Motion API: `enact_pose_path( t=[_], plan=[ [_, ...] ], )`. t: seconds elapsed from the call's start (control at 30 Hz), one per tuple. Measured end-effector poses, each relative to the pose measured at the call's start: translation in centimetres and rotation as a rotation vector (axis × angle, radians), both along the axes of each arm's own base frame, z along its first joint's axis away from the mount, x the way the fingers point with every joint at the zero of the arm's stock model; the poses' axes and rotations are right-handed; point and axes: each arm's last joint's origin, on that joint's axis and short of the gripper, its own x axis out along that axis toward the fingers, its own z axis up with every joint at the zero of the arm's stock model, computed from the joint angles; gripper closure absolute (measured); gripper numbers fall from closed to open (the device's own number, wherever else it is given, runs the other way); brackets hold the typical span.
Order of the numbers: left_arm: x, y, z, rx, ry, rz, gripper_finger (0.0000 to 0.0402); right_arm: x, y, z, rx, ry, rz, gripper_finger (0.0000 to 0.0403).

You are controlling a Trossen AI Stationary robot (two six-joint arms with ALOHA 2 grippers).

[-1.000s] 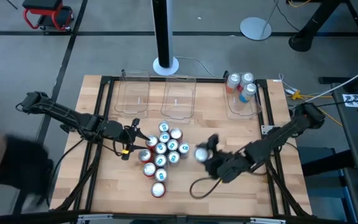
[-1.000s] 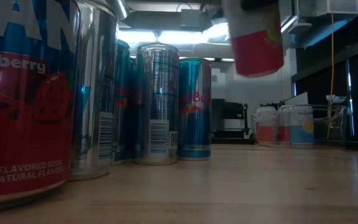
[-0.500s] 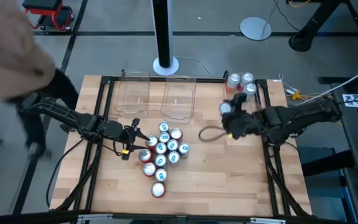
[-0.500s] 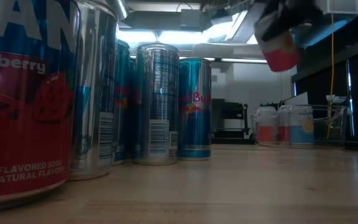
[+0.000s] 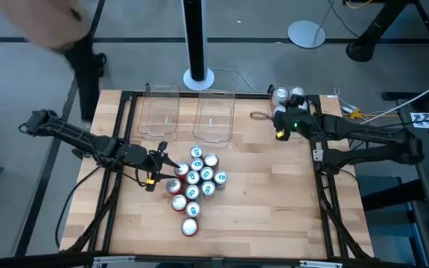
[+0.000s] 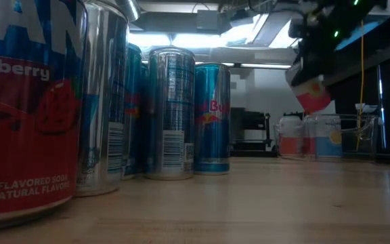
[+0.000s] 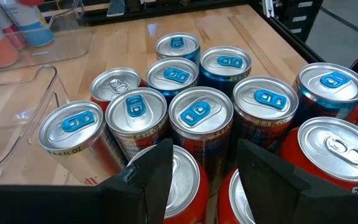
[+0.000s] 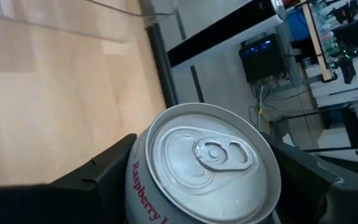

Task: Sort soda cans
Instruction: Put the pink-white soda can into the right transparent bin

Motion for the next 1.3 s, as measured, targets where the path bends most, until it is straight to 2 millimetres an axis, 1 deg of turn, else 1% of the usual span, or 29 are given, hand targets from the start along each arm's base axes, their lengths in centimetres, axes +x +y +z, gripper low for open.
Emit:
enact_pose_path(
  t=[0.23, 0.3, 0.4, 0.53, 0.73, 0.97, 1.2, 1.3],
  plan=[
    [0.0, 0.0, 0.0, 0.003, -0.001, -0.001, 0.0233, -1.1, -4.2, -3.3, -0.007, -0.127, -0.036, 0.0116],
    [0.0, 0.0, 0.0, 0.003, -0.001, -0.001, 0.0233, -1.6, -5.0, -4.0, -0.014, -0.165, -0.053, 0.0116],
    [0.0, 0.0, 0.0, 0.008, -0.001, -0.003, 0.0233, -2.5, -5.8, -5.4, 0.011, -0.196, -0.091, 0.0116],
    [0.0, 0.0, 0.0, 0.008, -0.003, -0.001, 0.0233, -3.3, -6.3, -6.9, 0.049, -0.217, -0.126, 0.0116],
    [0.0, 0.0, 0.0, 0.006, -0.007, -0.001, 0.0233, -4.0, -6.2, -8.9, 0.015, -0.282, -0.153, 0.0116],
    [0.1, 0.0, 0.1, 0.008, -0.012, -0.001, 0.0233, -4.4, -6.3, -9.8, 0.015, -0.319, -0.164, 0.0116],
    [0.0, 0.0, 0.1, 0.007, -0.011, 0.000, 0.0233, -4.0, -6.5, -11.0, 0.068, -0.288, -0.161, 0.0115],
    [0.0, 0.0, 0.1, 0.006, -0.010, 0.001, 0.0233, -3.8, -6.7, -11.2, 0.060, -0.277, -0.177, 0.0107]
  ],
)
